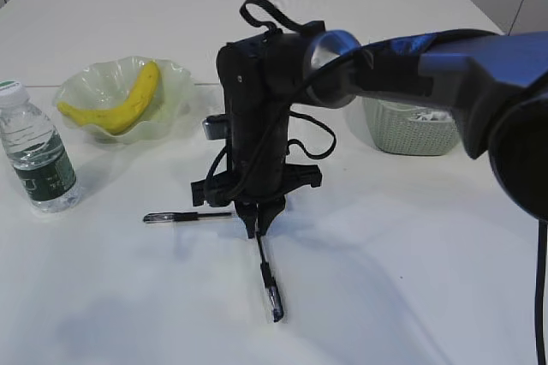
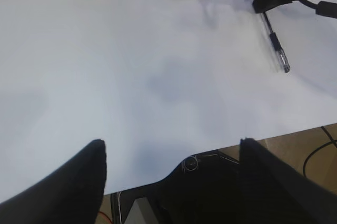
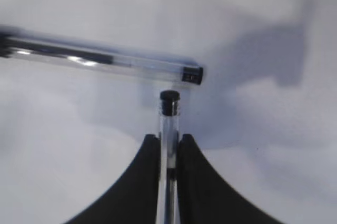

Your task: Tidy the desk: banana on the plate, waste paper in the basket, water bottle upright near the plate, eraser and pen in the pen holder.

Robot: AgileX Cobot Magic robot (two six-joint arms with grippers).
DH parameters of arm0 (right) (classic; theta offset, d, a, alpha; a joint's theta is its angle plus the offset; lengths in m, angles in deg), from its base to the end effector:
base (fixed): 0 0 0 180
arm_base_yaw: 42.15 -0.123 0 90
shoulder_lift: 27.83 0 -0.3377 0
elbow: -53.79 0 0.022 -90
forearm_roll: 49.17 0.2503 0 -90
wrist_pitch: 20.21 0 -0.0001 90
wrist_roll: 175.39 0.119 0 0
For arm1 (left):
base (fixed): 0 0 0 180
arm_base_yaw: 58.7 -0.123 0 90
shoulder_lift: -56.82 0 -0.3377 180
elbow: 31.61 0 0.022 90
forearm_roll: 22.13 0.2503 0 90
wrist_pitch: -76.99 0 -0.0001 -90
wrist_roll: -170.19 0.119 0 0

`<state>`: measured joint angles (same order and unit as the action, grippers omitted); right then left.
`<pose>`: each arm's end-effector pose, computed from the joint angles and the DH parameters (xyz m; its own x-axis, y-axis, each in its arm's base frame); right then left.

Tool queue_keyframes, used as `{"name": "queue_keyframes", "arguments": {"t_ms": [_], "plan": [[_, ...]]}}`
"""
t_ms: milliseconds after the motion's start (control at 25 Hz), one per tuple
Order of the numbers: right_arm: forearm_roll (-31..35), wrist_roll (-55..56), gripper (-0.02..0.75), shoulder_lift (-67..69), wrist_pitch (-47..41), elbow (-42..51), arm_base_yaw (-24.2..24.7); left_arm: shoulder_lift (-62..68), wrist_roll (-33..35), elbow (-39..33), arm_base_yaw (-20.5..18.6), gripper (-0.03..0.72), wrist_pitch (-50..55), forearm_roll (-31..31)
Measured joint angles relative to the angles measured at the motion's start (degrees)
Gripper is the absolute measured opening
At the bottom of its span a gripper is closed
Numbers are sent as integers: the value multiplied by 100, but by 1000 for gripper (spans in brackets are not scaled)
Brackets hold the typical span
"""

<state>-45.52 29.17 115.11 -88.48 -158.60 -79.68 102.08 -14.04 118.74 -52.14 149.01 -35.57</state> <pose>0.4033 0.3187 0.1405 -0.9793 -0.2022 0.0067 -0.2014 0.9775 0.0625 0.0589 -0.0333 0.3525 -0.8532 -0.0461 -0.5195 0.1086 0.9585 -0.2634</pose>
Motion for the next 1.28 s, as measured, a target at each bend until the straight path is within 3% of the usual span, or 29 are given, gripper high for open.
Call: {"name": "queue_keyframes", "arguments": {"t_ms": [920, 1080, 1280], "plan": [[-126, -944, 41, -2188, 0, 67, 0, 0, 64, 0, 0, 561, -239, -249], [-201, -957, 41, -2896, 120, 577, 0, 0, 153, 0, 0, 561, -248, -388], [-226, -969, 41, -4131, 660, 1855, 0, 0, 423, 0, 0, 561, -260, -658]]}}
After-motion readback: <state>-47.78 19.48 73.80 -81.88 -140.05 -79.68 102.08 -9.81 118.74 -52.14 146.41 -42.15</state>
